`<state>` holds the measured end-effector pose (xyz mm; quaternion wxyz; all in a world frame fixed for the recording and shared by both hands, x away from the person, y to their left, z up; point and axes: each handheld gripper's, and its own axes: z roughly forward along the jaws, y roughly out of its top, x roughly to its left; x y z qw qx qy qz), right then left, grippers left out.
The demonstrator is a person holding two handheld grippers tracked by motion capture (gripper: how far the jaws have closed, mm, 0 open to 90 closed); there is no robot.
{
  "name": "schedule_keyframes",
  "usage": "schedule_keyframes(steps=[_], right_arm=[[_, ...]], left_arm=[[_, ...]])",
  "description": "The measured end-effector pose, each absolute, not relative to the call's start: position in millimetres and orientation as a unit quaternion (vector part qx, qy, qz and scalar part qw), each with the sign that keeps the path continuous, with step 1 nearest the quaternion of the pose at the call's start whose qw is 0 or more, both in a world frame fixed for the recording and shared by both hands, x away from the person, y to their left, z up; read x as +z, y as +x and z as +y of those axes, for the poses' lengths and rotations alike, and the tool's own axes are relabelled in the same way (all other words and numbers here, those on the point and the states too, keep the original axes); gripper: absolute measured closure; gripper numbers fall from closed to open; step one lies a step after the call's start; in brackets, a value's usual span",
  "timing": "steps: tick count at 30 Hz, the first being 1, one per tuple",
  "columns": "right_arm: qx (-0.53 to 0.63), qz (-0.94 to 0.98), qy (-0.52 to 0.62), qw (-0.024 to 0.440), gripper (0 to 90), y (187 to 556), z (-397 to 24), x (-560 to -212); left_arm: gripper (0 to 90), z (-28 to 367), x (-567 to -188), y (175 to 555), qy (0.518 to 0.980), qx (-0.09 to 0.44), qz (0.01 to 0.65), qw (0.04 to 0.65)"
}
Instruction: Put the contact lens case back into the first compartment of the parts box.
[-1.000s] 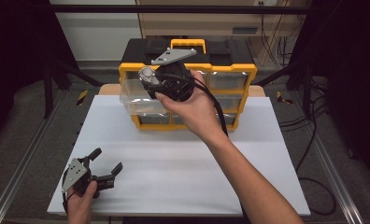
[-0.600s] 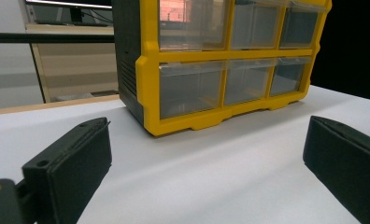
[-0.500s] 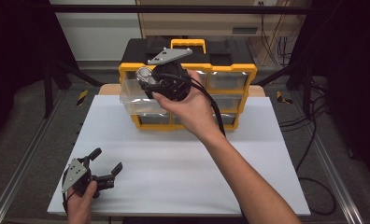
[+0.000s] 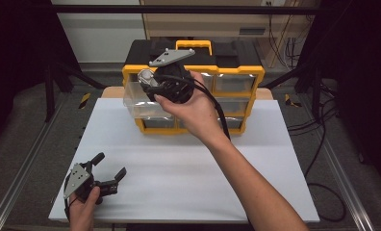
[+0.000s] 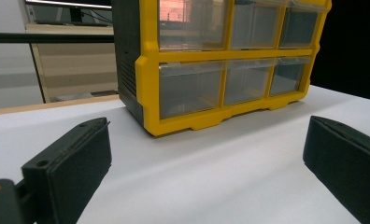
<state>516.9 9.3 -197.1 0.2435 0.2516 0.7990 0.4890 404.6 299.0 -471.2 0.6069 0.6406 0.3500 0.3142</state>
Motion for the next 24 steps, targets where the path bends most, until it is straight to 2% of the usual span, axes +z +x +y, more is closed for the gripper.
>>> schedule_keyframes(steps=[24], right_arm=[[0.481,0.805,0.247,0.243,49.2,518.3,15.8,-199.3]], left_arm=[[0.8,299.0,-471.1,404.6,0.641,0.314,0.350,0.607]])
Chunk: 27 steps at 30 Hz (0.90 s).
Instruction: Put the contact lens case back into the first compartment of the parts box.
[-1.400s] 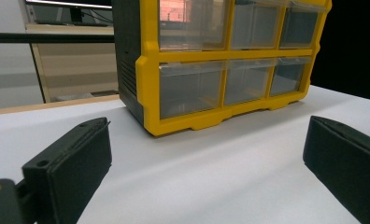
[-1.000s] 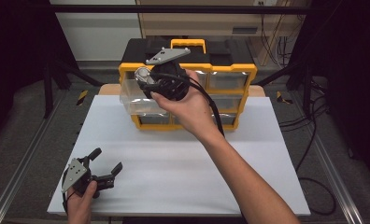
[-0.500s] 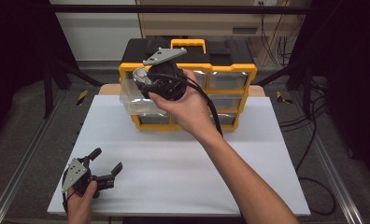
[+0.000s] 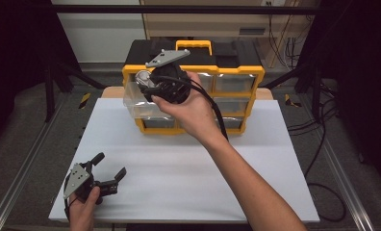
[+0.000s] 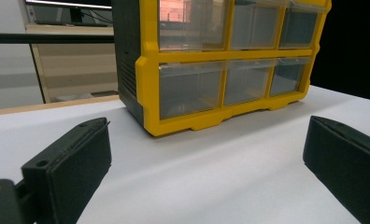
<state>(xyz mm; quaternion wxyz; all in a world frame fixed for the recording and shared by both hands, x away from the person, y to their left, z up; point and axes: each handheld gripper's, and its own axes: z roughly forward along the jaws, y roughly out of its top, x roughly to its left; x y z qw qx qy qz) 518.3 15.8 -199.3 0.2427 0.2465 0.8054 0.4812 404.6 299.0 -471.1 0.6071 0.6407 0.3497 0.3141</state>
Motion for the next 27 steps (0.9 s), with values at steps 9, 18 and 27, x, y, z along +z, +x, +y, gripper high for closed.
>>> schedule_keyframes(steps=[9,18,27], right_arm=[[0.478,0.807,0.249,0.241,49.1,520.5,16.2,-200.8],[0.467,0.811,0.261,0.235,49.0,530.5,15.5,-205.0],[0.489,0.798,0.273,0.223,39.9,531.8,11.1,-202.2]], left_arm=[[0.8,299.0,-471.1,404.6,0.641,0.314,0.350,0.607],[0.8,299.1,-471.0,404.6,0.641,0.314,0.350,0.607],[0.8,299.1,-471.0,404.6,0.640,0.314,0.350,0.608]])
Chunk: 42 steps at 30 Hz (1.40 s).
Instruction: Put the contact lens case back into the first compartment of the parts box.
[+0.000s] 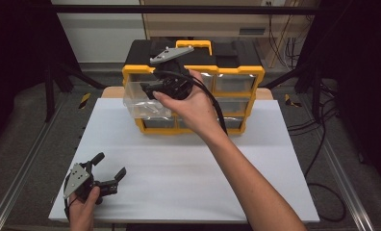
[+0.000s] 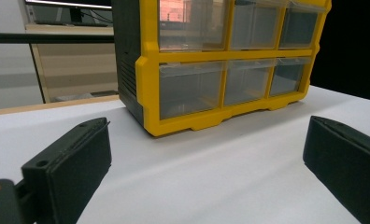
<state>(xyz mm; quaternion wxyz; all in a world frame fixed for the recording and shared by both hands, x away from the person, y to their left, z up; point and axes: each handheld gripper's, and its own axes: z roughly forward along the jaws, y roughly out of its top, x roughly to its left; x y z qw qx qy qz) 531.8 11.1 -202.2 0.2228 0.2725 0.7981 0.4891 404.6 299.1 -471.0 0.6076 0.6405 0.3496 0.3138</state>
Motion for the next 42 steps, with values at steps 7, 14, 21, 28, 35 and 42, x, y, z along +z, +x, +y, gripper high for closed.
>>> schedule_keyframes(steps=[7,14,21,28,35,42], right_arm=[[0.506,0.783,0.281,0.229,21.6,530.4,7.0,-199.9],[0.527,0.762,0.284,0.248,9.3,531.4,0.1,-203.0],[0.538,0.752,0.287,0.249,7.2,532.1,-9.5,-204.7],[0.556,0.744,0.276,0.248,6.0,531.5,-26.3,-204.6],[0.559,0.741,0.276,0.250,5.3,530.6,-42.5,-209.9],[0.560,0.737,0.280,0.254,5.0,526.8,-59.8,-217.4]], left_arm=[[0.8,299.5,-471.1,404.5,0.640,0.314,0.351,0.608],[0.7,299.7,-471.4,404.5,0.641,0.315,0.351,0.606],[0.7,299.9,-471.9,404.3,0.643,0.319,0.351,0.601],[0.7,300.4,-471.9,404.8,0.641,0.320,0.352,0.602],[0.7,301.1,-471.8,404.4,0.640,0.320,0.353,0.603],[0.7,299.1,-470.5,403.3,0.643,0.321,0.348,0.602]])
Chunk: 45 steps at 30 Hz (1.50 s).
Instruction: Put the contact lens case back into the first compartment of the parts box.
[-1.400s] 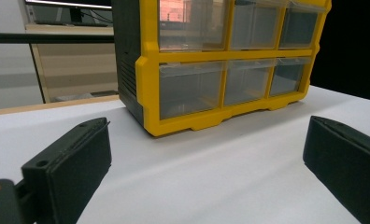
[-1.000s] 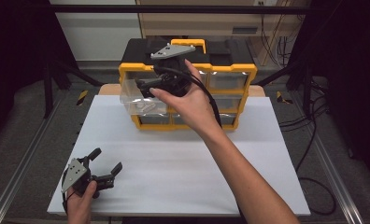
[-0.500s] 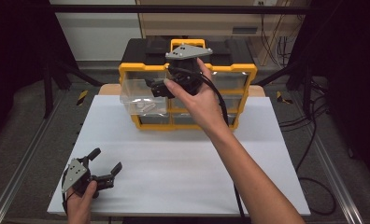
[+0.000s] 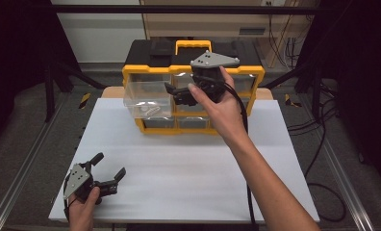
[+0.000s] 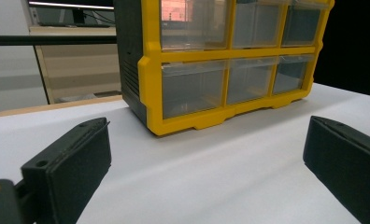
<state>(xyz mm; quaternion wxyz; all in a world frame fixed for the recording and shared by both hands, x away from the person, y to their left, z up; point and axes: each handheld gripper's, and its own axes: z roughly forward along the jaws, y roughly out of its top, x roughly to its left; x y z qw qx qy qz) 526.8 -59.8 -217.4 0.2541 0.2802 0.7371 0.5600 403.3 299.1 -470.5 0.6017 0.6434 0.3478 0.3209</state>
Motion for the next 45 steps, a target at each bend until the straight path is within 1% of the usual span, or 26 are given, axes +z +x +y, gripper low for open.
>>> schedule_keyframes(steps=[17,45], right_arm=[[0.566,0.724,0.299,0.259,4.6,519.2,-101.2,-235.9],[0.562,0.719,0.314,0.263,4.1,508.2,-136.8,-255.7]], left_arm=[[0.7,300.1,-471.0,403.4,0.642,0.320,0.350,0.602],[0.3,299.9,-471.2,403.6,0.641,0.319,0.351,0.603]])
